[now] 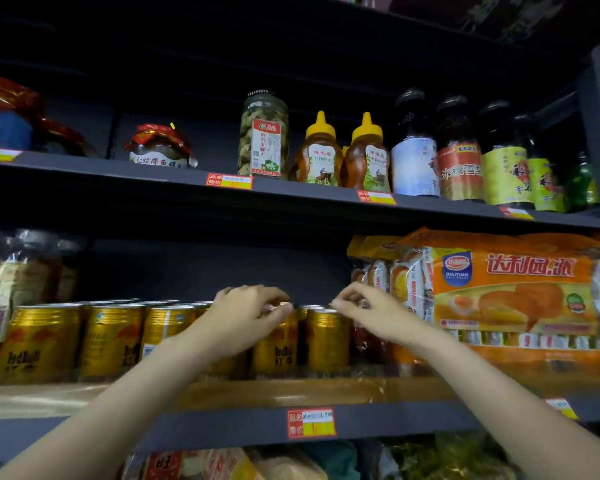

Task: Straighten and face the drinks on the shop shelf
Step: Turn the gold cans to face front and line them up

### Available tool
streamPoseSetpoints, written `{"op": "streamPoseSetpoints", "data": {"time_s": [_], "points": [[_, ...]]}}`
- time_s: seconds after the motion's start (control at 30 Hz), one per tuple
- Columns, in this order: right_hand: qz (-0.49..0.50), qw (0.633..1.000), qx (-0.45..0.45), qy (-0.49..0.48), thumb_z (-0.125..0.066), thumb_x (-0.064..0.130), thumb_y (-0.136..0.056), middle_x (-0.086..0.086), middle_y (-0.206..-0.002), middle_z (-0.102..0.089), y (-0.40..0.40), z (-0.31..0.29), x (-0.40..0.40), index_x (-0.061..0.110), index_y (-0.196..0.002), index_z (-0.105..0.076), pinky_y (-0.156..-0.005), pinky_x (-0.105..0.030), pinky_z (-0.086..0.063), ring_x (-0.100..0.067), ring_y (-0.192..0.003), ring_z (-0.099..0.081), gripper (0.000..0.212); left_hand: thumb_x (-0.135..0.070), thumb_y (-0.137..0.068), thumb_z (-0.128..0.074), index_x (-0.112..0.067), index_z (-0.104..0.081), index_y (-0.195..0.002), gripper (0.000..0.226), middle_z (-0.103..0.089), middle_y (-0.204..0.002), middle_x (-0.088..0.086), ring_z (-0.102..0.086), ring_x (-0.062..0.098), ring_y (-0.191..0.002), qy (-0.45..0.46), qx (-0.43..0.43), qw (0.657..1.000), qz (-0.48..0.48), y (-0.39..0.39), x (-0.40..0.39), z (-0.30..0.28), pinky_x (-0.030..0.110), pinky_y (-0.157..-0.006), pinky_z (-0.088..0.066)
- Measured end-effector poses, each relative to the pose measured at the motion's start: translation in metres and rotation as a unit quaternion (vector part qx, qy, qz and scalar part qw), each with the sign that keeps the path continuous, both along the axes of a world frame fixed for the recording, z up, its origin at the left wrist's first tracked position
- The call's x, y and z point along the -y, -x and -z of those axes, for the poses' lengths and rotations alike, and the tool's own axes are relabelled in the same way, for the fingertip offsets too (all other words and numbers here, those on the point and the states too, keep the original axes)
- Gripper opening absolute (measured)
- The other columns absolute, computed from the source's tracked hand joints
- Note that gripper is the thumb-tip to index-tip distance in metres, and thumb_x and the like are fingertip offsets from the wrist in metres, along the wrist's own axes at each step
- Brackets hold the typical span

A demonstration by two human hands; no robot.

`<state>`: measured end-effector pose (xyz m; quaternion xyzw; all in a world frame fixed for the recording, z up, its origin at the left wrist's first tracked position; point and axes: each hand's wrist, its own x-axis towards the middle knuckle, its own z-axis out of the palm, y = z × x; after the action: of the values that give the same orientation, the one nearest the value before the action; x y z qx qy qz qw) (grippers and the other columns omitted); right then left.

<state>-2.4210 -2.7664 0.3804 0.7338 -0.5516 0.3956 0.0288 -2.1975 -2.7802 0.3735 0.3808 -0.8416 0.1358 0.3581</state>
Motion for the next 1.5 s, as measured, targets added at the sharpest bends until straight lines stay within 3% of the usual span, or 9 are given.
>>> {"op": "streamPoseSetpoints", "data": {"time_s": [0.13, 0.2, 0.33, 0.7, 0.97, 1.13, 1.23, 1.37, 1.5], "points": [[0.044, 0.997, -0.06, 0.03, -0.045, 0.026, -0.099, -0.007, -0.127, -0.054, 0.03, -0.03, 0.025, 0.02, -0.125, -0.05, -0.066, -0.019, -0.04, -0.01, -0.082, -0.054, 0.027, -0.061, -0.085, -0.045, -0.033, -0.026, -0.144, 0.069, -0.034, -0.149, -0.003, -0.032, 0.015, -0.136, -0.098, 0.079, 0.992, 0.016, 0.033, 0.0, -0.021, 0.031, -0.11, -0.029], [0.06, 0.988, -0.141, -0.033, -0.051, 0.026, -0.097, -0.012, -0.139, -0.042, 0.037, -0.036, 0.047, 0.024, -0.138, -0.039, -0.075, -0.022, -0.043, -0.019, -0.101, -0.057, 0.043, -0.064, -0.081, -0.05, -0.033, -0.021, -0.146, 0.077, -0.03, -0.152, -0.003, -0.029, 0.017, -0.138, -0.124, 0.136, 0.983, -0.022, 0.052, 0.003, -0.025, 0.033, -0.112, -0.026], [0.06, 0.967, -0.203, -0.141, -0.059, 0.023, -0.092, -0.008, -0.155, -0.022, 0.04, -0.042, 0.088, 0.025, -0.149, -0.02, -0.103, -0.033, -0.037, -0.026, -0.136, -0.034, 0.068, -0.061, -0.078, -0.059, -0.033, -0.036, -0.139, 0.071, -0.053, -0.132, -0.004, -0.049, 0.016, -0.121, -0.193, 0.194, 0.958, -0.082, 0.068, 0.015, -0.029, 0.034, -0.104, -0.037], [0.107, 0.932, -0.266, -0.222, -0.067, 0.035, -0.086, -0.005, -0.157, -0.02, 0.04, -0.035, 0.173, 0.022, -0.151, -0.018, -0.11, -0.044, -0.033, -0.03, -0.139, -0.03, 0.083, -0.052, -0.083, -0.06, -0.04, -0.03, -0.14, 0.065, -0.05, -0.133, -0.008, -0.048, 0.014, -0.12, -0.273, 0.204, 0.932, -0.121, 0.07, 0.006, -0.037, 0.035, -0.105, -0.038], [0.122, 0.927, -0.3, -0.188, -0.057, 0.012, -0.091, -0.009, -0.143, -0.041, 0.026, -0.043, 0.153, 0.009, -0.139, -0.041, -0.092, -0.033, -0.045, -0.027, -0.12, -0.049, 0.051, -0.048, -0.085, -0.058, -0.039, -0.026, -0.141, 0.065, -0.045, -0.137, -0.008, -0.044, 0.013, -0.124, -0.276, 0.194, 0.934, -0.115, 0.071, 0.001, -0.034, 0.029, -0.101, -0.035], [0.124, 0.899, -0.376, -0.185, -0.052, 0.001, -0.091, -0.011, -0.14, -0.042, 0.018, -0.055, 0.093, 0.008, -0.137, -0.041, -0.054, -0.021, -0.04, -0.02, -0.092, -0.047, 0.048, -0.047, -0.083, -0.062, -0.038, -0.036, -0.136, 0.06, -0.055, -0.113, -0.013, -0.053, 0.009, -0.106, -0.295, 0.165, 0.937, -0.085, 0.068, 0.006, -0.032, 0.031, -0.095, -0.042], [0.074, 0.915, -0.331, -0.217, -0.068, 0.012, -0.085, -0.004, -0.13, -0.044, 0.028, -0.063, 0.038, 0.018, -0.132, -0.046, -0.056, -0.022, -0.049, -0.018, -0.088, -0.053, 0.052, -0.047, -0.082, -0.062, -0.035, -0.037, -0.136, 0.06, -0.056, -0.114, -0.01, -0.054, 0.011, -0.105, -0.277, 0.163, 0.943, -0.082, 0.069, 0.008, -0.03, 0.033, -0.096, -0.042], [-0.021, 0.95, -0.183, -0.254, -0.07, 0.01, -0.083, 0.005, -0.1, -0.045, 0.042, -0.057, -0.014, 0.023, -0.12, -0.05, -0.062, -0.023, -0.05, -0.013, -0.084, -0.053, 0.043, -0.05, -0.08, -0.064, -0.032, -0.036, -0.138, 0.067, -0.057, -0.125, -0.004, -0.054, 0.016, -0.113, -0.242, 0.156, 0.954, -0.087, 0.065, 0.009, -0.025, 0.038, -0.101, -0.042], [-0.051, 0.965, -0.087, -0.243, -0.069, 0.021, -0.086, 0.007, -0.11, -0.043, 0.05, -0.038, -0.036, 0.027, -0.122, -0.048, -0.065, -0.022, -0.046, -0.01, -0.091, -0.049, 0.043, -0.057, -0.079, -0.061, -0.03, -0.039, -0.138, 0.068, -0.054, -0.129, -0.006, -0.051, 0.013, -0.117, -0.083, 0.136, 0.981, -0.111, 0.059, 0.004, -0.009, 0.032, -0.096, -0.043]]}}
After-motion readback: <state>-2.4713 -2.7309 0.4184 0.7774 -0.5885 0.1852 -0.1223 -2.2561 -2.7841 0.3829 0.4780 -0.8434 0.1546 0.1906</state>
